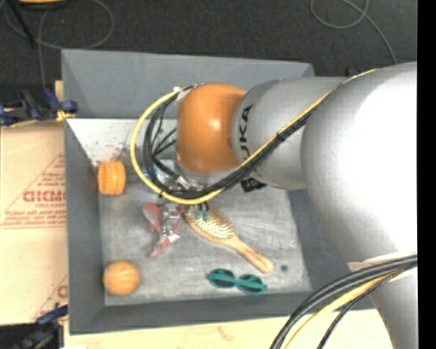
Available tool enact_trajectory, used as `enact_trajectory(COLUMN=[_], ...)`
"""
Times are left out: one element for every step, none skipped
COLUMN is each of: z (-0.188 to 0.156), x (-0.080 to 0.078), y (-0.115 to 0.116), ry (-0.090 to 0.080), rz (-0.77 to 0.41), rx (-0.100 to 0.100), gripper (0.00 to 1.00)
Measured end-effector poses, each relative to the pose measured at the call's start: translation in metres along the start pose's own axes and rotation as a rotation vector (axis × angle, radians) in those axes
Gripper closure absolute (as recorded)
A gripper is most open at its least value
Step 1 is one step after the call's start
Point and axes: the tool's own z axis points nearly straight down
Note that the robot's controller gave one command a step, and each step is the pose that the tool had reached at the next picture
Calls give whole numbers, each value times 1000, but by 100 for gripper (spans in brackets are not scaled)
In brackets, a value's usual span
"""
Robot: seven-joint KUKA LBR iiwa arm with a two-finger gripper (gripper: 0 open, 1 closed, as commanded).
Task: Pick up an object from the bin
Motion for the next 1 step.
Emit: enact_trajectory(z=[-22], x=[-2], y=[0], ry=[-7], rz=[0], rx=[-1], gripper=[100])
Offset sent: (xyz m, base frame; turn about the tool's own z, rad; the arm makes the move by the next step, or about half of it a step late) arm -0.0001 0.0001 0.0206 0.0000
